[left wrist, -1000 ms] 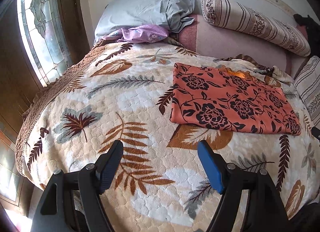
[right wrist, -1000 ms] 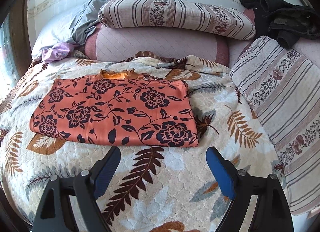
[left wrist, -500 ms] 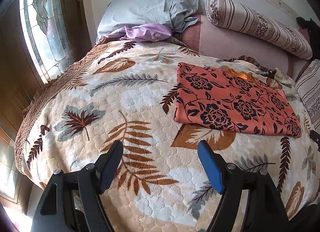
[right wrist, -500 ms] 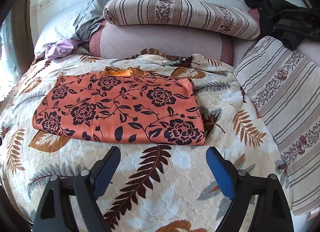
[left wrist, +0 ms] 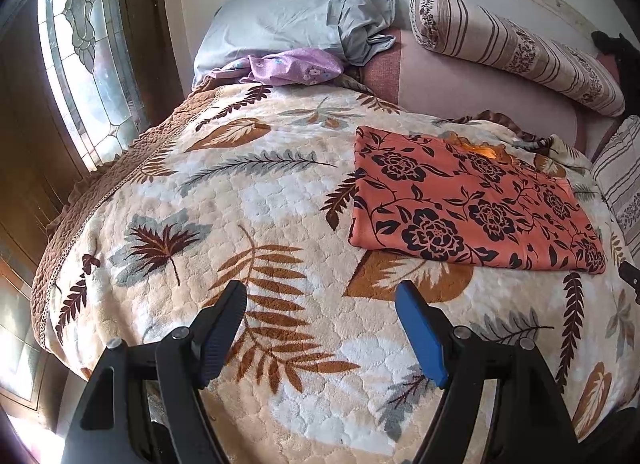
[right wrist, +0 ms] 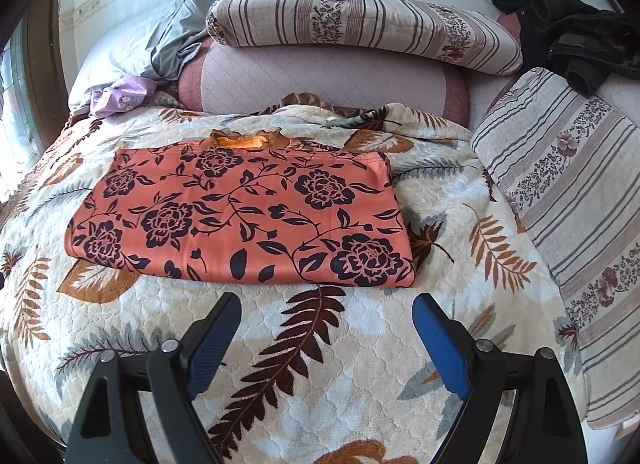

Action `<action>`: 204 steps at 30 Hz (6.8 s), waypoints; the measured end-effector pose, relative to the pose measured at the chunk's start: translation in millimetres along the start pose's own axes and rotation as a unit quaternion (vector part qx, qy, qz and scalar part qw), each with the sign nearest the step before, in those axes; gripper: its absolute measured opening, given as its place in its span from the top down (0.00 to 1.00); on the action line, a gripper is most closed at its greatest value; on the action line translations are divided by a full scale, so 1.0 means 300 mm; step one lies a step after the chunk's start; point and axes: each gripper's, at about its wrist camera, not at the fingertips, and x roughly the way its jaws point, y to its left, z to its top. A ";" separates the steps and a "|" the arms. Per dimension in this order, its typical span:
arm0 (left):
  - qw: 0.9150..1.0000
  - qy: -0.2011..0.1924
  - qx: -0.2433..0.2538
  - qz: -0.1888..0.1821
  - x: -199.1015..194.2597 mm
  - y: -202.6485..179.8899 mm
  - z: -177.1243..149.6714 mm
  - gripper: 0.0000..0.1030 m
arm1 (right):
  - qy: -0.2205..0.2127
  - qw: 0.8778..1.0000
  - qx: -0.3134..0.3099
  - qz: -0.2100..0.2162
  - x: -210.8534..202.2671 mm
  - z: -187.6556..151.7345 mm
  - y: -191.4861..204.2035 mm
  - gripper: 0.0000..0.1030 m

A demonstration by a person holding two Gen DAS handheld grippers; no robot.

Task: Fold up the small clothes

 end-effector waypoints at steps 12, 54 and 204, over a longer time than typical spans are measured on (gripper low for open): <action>0.982 0.064 -0.127 -0.127 0.231 0.089 -0.019 0.25 | 0.063 0.947 0.215 0.230 0.195 -0.120 -0.204 0.13; 0.981 0.041 -0.141 -0.127 0.321 -0.035 0.329 0.92 | 0.018 0.841 0.455 0.293 0.432 0.079 -0.428 0.92; 0.987 0.085 -0.054 -0.121 0.113 0.034 -0.166 0.54 | 0.110 0.924 0.255 0.263 0.287 -0.278 -0.282 0.27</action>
